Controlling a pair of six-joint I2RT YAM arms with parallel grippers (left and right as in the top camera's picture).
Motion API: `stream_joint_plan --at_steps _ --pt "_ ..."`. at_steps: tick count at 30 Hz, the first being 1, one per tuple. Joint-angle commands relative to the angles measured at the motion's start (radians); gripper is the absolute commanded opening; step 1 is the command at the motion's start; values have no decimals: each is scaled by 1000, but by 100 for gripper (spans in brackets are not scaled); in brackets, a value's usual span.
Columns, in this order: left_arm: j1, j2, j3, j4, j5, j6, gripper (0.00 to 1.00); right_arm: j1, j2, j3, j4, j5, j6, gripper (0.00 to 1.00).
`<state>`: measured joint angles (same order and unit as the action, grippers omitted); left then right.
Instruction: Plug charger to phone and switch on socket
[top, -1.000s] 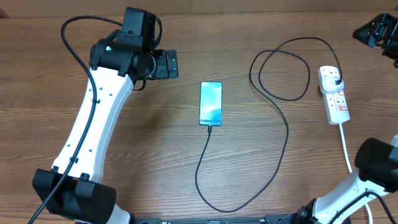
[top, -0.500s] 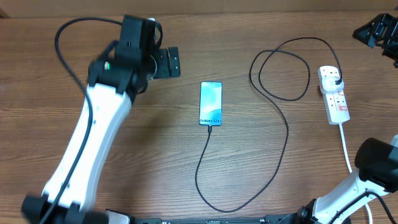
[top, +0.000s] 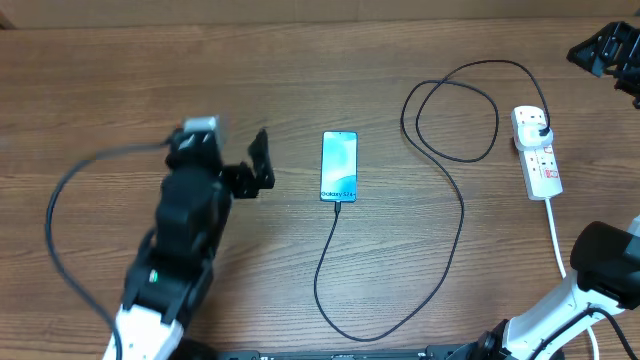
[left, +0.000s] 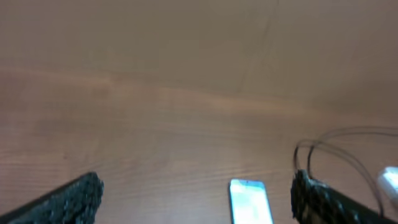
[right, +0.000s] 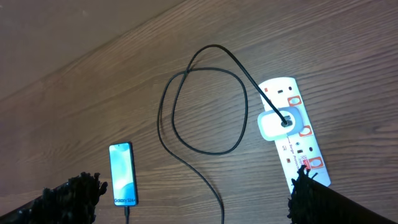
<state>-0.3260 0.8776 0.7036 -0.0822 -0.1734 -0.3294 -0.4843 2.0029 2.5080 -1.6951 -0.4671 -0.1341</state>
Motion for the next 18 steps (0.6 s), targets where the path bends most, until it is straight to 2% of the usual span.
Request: stream_joint_plan --at_steps 1,8,12,18 --pt "27 -124 -123 138 -13 19 100 -3 2 10 2 -4 0 100" --pt "128 -321 -364 534 37 19 100 -3 2 10 2 -4 0 100" --pt "184 -402 -435 612 50 18 100 -3 2 10 2 -4 0 100" --pt "276 -518 -487 613 74 19 100 -3 2 10 2 -4 0 100"
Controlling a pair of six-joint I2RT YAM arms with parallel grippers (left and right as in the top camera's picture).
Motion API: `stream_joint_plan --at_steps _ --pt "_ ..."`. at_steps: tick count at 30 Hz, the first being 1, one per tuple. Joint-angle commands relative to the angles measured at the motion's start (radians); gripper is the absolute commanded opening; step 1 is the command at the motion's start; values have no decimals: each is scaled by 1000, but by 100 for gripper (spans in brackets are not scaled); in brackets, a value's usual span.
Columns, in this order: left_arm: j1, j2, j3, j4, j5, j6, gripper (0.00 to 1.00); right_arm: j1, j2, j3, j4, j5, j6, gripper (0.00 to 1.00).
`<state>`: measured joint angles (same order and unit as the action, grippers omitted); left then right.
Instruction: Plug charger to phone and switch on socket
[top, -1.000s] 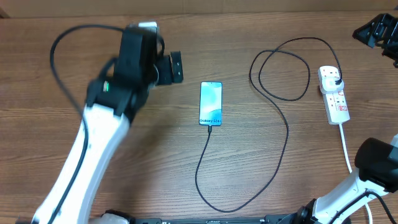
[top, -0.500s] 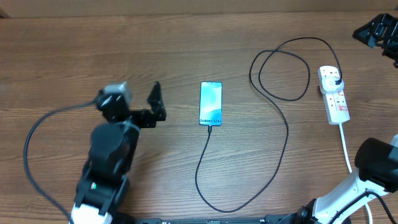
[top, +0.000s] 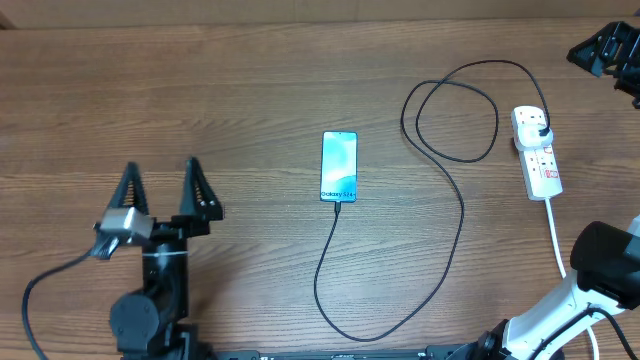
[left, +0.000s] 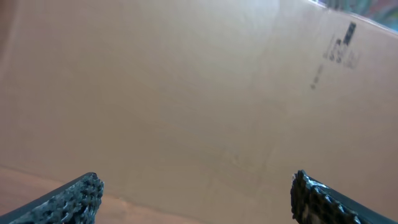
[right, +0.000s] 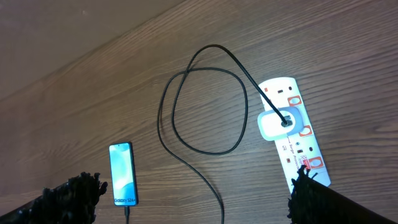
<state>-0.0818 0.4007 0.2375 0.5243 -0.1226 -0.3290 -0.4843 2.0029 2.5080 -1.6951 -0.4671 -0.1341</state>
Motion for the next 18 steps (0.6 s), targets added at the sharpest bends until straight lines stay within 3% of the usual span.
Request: stream_joint_plan --at_steps 1,12,18 --pt "48 -60 -30 6 24 19 100 -3 2 10 2 -4 0 100" --pt "109 -269 -232 12 18 7 100 -3 2 10 2 -4 0 100" --pt "113 -397 -233 -192 11 8 100 -3 2 10 2 -4 0 100"
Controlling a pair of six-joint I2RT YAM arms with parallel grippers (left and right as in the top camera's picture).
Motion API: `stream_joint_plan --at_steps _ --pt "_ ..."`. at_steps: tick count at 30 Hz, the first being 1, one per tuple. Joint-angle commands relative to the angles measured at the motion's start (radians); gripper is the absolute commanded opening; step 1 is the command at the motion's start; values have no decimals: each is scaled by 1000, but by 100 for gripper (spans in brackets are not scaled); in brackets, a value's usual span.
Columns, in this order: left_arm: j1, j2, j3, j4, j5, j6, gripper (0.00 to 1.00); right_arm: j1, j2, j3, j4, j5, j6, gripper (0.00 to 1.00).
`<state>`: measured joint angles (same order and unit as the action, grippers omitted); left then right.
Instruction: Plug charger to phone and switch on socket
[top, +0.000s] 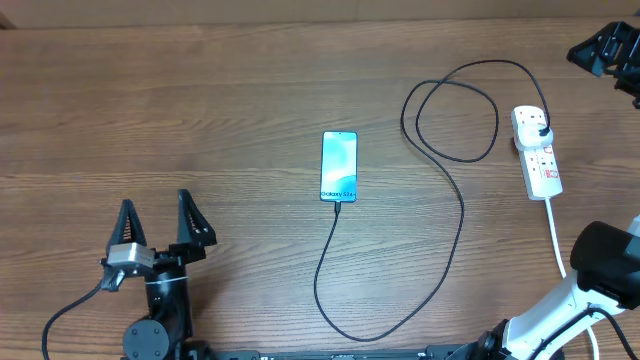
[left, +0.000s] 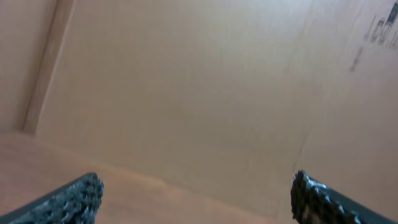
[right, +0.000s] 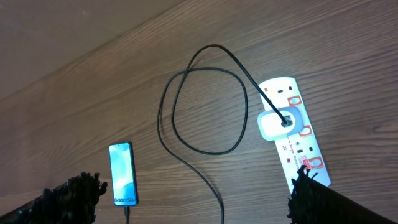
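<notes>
A phone (top: 339, 166) with a lit screen lies face up mid-table, a black cable (top: 456, 225) plugged into its lower end. The cable loops across to a white adapter (top: 533, 122) seated in a white power strip (top: 538, 160) at the right. The same phone (right: 121, 174), cable (right: 205, 106) and strip (right: 292, 140) show in the right wrist view. My left gripper (top: 156, 218) is open near the front left edge, far from the phone, holding nothing. High at the top right corner my right gripper (top: 608, 52) is open and empty.
The left wrist view faces a cardboard wall (left: 186, 93) past the table's edge, with only its fingertips (left: 74, 199) showing. The strip's white lead (top: 556, 235) runs toward the front edge by the right arm's base (top: 600, 265). Wooden tabletop (top: 200, 100) all round.
My left gripper has drawn a little further back toward the front edge, still open. The right arm, phone, cable and power strip are unchanged.
At first my left gripper stood open just left of the phone, with the cable plugged into the phone. Then it was back near the front left, pointing away from me. Now it sits slightly nearer the edge. The right gripper stayed high at the top right throughout.
</notes>
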<state>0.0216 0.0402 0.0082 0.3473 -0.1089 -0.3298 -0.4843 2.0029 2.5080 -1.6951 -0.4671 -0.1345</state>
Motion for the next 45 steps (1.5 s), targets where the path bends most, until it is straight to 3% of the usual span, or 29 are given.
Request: stream_joint_plan --at_steps 1,8,14,16,45 --pt "12 -37 -4 -34 -2 8 100 -3 2 10 2 -4 0 100" --pt "29 -38 -4 -232 6 15 100 -3 2 10 2 -4 0 100" --pt "91 -38 -3 -428 193 190 100 -3 2 10 2 -4 0 100" --pt "87 -38 -3 -420 220 238 100 -3 2 10 2 -4 0 100" --pt "69 -38 -3 -428 187 282 100 -3 2 10 2 -4 0 100"
